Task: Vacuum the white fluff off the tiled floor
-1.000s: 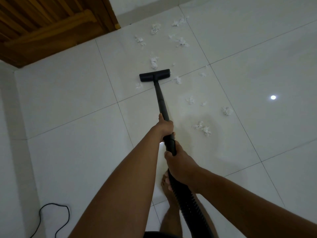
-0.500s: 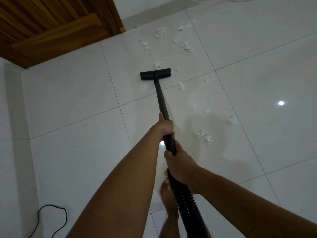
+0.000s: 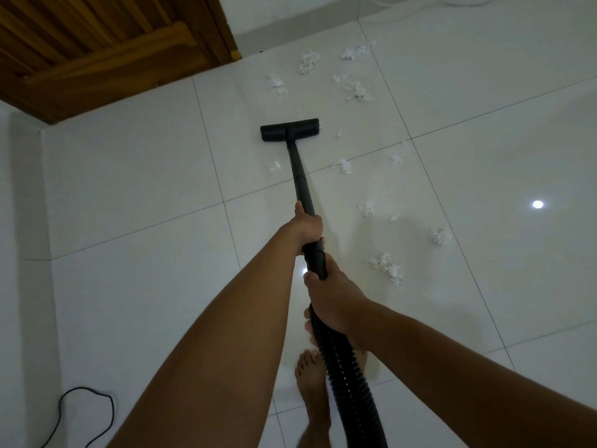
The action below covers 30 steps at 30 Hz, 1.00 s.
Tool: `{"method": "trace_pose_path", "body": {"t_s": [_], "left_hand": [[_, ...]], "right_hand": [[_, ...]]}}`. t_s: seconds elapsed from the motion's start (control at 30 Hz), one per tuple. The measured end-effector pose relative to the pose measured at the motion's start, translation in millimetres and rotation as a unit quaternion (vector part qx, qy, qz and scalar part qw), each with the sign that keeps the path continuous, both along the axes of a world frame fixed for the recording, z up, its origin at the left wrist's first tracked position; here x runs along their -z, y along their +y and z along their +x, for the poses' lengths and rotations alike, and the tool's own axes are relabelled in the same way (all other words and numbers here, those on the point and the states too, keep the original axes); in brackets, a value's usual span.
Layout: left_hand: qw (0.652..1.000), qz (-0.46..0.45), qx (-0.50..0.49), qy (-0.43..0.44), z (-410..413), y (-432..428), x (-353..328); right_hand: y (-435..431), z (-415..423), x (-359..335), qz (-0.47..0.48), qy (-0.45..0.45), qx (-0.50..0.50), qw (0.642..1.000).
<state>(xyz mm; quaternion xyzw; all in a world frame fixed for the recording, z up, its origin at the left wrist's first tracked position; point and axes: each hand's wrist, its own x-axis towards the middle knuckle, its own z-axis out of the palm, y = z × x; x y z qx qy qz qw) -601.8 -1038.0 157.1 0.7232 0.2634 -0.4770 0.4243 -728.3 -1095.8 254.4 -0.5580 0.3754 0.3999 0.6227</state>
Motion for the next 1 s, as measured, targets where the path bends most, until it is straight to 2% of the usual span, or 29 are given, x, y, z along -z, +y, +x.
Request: {"method": "trace_pose_path", "body": {"t_s": [0.3, 0.67, 1.0], "left_hand": [[1.000, -0.001, -0.018, -0.003, 4, -5, 2], [0.999, -0.006, -0.024, 0.032, -29, -12, -47], [0.998, 0.000, -0.023, 0.051, -36, -14, -60]], "right_hand": [[-8, 6, -1, 0.004, 0.013, 0.009, 1.000], [-22, -18, -58, 0.028, 0.021, 0.004, 0.999], [-25, -18, -80, -0.005, 0.004, -0.040, 0.999]]}}
